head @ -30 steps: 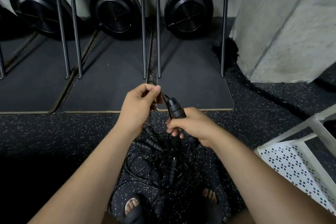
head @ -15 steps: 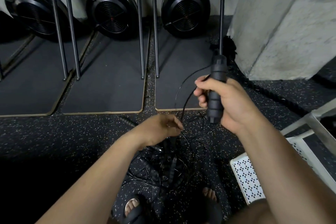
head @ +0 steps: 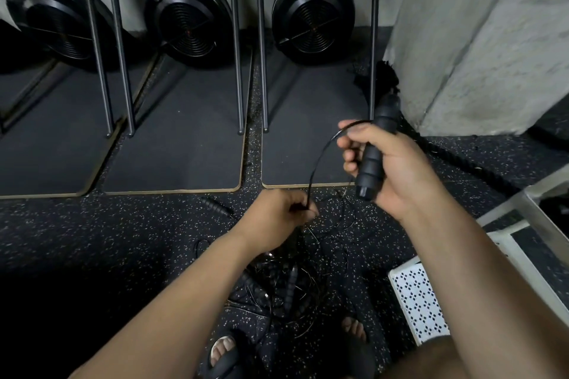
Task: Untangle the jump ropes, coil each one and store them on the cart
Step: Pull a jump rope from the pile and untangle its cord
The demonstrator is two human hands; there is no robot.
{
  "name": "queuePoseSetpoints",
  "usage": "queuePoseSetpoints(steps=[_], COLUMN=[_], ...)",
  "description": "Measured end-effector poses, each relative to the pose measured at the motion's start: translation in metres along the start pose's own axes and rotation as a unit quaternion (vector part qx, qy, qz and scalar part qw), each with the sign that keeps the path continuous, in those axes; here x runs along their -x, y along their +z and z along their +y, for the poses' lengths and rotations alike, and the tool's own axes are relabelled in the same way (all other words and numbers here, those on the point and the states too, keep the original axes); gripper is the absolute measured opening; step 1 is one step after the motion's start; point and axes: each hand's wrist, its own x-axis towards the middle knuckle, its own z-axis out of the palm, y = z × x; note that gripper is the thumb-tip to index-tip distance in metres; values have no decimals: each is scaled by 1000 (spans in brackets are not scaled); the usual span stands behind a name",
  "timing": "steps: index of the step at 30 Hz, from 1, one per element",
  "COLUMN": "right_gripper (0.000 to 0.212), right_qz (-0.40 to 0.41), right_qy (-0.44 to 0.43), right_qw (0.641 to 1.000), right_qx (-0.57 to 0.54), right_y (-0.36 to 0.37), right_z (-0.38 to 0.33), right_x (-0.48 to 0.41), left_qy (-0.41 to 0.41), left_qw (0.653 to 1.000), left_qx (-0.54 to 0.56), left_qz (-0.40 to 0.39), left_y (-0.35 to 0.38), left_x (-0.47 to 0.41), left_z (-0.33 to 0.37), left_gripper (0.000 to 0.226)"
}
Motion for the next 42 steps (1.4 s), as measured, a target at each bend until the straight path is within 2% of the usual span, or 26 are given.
queuePoseSetpoints(steps=[3,5,6,9,10,13,16,18,21,24,27,30,33,36,42], right_gripper=[30,34,34,26,25,40,30,26,22,21,16,13,13,12,11], right_qz=[27,-22,-63,-151,-154,-164,-162,-141,-133,-120,-95,-93,-101,-94,-42], right_qy=[56,111,143,211,211,205,188,174,171,162,126,70,33,18,26], right_qw=[979,943,927,911,913,909,912,917,918,916,934,970,990,995,998], right_qx=[192,314,341,320,313,323,327,329,333,346,320,213,97,32,-33], right_y=[-6,-9,-10,-6,-5,4,11,13,12,10,9,14,15,11,0], right_z=[25,42,48,60,63,74,83,86,85,80,68,45,20,7,2], right_x=[-8,-8,-8,-9,-10,-14,-14,-13,-14,-14,-11,-4,3,6,-1], left_qy=[5,13,20,31,32,37,26,13,-15,-52,-106,-136,-135,-119,-84], left_qw=[996,986,978,953,944,925,907,900,903,927,943,966,981,981,991], left_qx=[46,126,172,267,295,351,394,401,383,317,280,214,133,117,1], left_qz=[72,107,118,140,143,144,148,168,193,191,146,52,-53,-103,-100], left_y=[-13,-22,-25,-31,-31,-40,-45,-45,-47,-46,-41,-32,-24,-18,-12], left_x=[-2,-3,-2,1,2,3,2,-1,-2,-2,-2,-1,4,5,6], left_z=[7,14,17,23,24,22,18,14,10,7,6,0,0,5,-1], left_gripper=[8,12,13,10,11,19,4,8,15,29,22,28,27,18,8])
